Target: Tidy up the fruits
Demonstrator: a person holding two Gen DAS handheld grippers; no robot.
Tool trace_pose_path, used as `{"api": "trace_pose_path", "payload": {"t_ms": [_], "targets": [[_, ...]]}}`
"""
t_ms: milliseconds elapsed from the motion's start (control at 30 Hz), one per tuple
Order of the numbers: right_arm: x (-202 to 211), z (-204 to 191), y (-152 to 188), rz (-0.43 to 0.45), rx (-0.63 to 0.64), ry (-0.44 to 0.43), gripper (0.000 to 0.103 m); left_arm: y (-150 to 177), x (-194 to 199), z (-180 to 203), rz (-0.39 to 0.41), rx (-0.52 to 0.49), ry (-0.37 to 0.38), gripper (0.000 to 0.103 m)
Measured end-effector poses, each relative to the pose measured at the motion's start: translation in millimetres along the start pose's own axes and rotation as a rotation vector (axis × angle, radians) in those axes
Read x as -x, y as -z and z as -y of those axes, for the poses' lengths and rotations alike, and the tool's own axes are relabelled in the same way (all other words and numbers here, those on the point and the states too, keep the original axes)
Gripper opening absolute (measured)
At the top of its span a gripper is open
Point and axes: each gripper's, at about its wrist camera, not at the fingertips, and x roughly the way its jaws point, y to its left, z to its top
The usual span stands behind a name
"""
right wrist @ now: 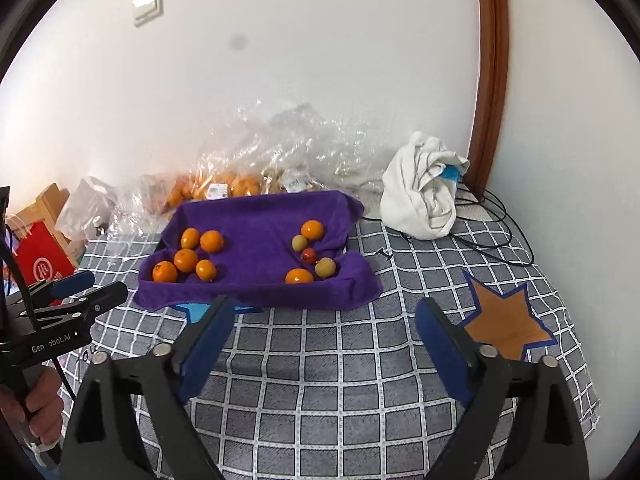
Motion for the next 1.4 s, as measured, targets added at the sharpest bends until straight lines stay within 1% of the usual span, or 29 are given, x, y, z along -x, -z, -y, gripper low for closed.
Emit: {"api": "trace_pose_path", "payload": {"t_ms": [167, 500, 667, 800, 1400], "targets": [[14, -3, 9, 0.011, 0.007, 0.016, 0.097, 10, 18, 4, 0.033, -0.002, -0.038, 0.084], [29, -5, 20, 0.01, 0.007, 0.026, 0.098, 20, 35, 3, 0.048, 0.014, -0.036, 0.084], [34, -4, 22, 0.01, 0.01, 0.037, 0.098, 22, 38, 4, 0.052, 0.016, -0.036, 0.084], [37, -1, 24, 0.011, 0.002, 0.037, 0.098, 22, 40, 7, 0.054, 0.007, -0.051, 0.084], [44, 1, 29, 0.015, -0.016, 0.037, 0.097, 23, 48, 16, 0.065, -0.02, -0.053, 0.084]]}}
